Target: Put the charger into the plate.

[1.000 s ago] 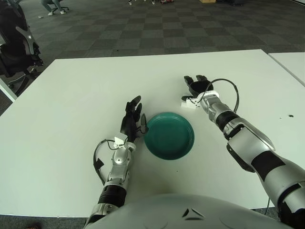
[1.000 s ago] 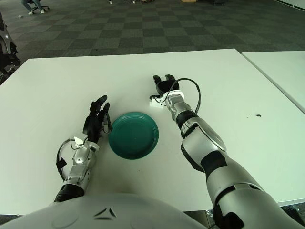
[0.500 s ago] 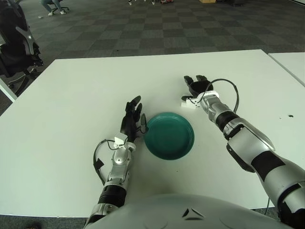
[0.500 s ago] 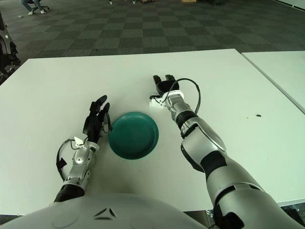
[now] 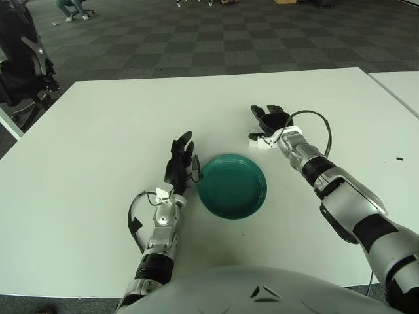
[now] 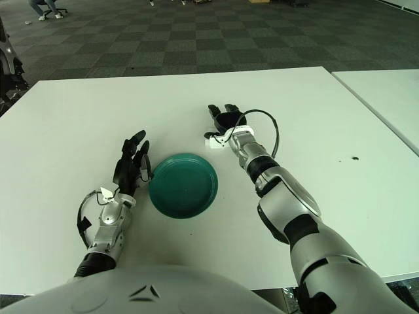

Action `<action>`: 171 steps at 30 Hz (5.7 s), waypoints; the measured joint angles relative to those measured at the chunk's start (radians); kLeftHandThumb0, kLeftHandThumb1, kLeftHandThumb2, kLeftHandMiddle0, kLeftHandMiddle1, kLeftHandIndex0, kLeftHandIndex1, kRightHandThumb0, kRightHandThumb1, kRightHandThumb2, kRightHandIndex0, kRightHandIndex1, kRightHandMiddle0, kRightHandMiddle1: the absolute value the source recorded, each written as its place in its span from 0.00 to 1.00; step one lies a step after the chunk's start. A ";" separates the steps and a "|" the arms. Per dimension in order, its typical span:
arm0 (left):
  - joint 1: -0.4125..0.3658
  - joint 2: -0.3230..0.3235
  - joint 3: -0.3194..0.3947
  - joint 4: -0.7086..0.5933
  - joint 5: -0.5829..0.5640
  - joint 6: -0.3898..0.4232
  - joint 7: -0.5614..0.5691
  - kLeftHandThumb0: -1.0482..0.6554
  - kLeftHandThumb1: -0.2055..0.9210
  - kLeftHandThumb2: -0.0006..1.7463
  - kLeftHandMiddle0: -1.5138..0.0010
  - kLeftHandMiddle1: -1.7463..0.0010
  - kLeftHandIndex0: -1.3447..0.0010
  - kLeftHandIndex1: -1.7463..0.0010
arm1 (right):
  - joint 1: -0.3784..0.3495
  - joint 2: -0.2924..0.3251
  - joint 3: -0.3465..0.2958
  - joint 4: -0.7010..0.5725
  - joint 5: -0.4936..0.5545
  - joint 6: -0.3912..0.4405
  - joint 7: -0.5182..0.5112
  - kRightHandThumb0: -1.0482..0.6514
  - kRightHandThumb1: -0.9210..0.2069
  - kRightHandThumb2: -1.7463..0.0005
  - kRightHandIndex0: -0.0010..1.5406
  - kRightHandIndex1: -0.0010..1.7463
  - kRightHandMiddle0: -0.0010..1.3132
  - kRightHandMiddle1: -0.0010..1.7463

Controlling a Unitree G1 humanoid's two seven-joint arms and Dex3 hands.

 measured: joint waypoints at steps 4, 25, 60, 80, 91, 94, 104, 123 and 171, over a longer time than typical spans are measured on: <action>0.000 0.000 -0.002 0.000 0.002 0.000 0.001 0.12 1.00 0.55 0.83 1.00 1.00 0.56 | 0.025 -0.017 -0.009 -0.060 0.000 0.009 0.016 0.05 0.00 0.55 0.07 0.01 0.00 0.00; 0.001 0.002 -0.024 -0.006 0.036 0.007 0.017 0.10 1.00 0.54 0.83 0.99 1.00 0.58 | 0.125 -0.055 0.009 -0.172 -0.038 0.039 0.034 0.01 0.00 0.51 0.09 0.01 0.03 0.02; 0.006 0.002 -0.026 -0.009 0.033 0.009 0.017 0.14 1.00 0.57 0.80 0.98 1.00 0.55 | 0.087 -0.023 0.017 -0.067 -0.034 0.044 0.059 0.00 0.00 0.53 0.07 0.00 0.01 0.05; 0.011 0.002 -0.037 -0.014 0.033 0.011 0.016 0.12 1.00 0.58 0.84 1.00 1.00 0.65 | -0.042 0.013 0.009 0.158 0.003 -0.017 0.133 0.03 0.00 0.64 0.15 0.41 0.00 0.15; 0.011 0.003 -0.046 -0.016 0.029 0.013 0.008 0.10 1.00 0.57 0.85 1.00 1.00 0.66 | -0.082 0.016 0.015 0.222 0.003 -0.050 0.190 0.02 0.00 0.67 0.08 0.87 0.00 0.38; 0.012 0.003 -0.046 -0.018 0.021 0.012 0.006 0.10 1.00 0.57 0.85 1.00 1.00 0.65 | -0.095 0.027 0.017 0.243 0.002 -0.048 0.192 0.02 0.00 0.67 0.08 0.93 0.00 0.41; 0.012 0.004 -0.046 -0.025 -0.003 0.018 -0.001 0.11 1.00 0.57 0.84 0.99 1.00 0.64 | -0.119 0.031 0.020 0.262 -0.002 -0.059 0.214 0.07 0.00 0.70 0.15 1.00 0.00 0.61; 0.002 0.003 -0.038 -0.008 -0.034 0.019 -0.003 0.11 1.00 0.55 0.83 1.00 1.00 0.61 | -0.112 0.038 0.011 0.268 0.002 -0.011 0.178 0.30 0.20 0.56 0.41 1.00 0.34 0.99; -0.006 0.001 -0.023 0.012 -0.038 -0.046 0.007 0.15 1.00 0.57 0.83 1.00 1.00 0.65 | -0.076 -0.043 -0.035 0.339 0.035 -0.137 -0.163 0.35 0.46 0.31 0.83 1.00 0.42 1.00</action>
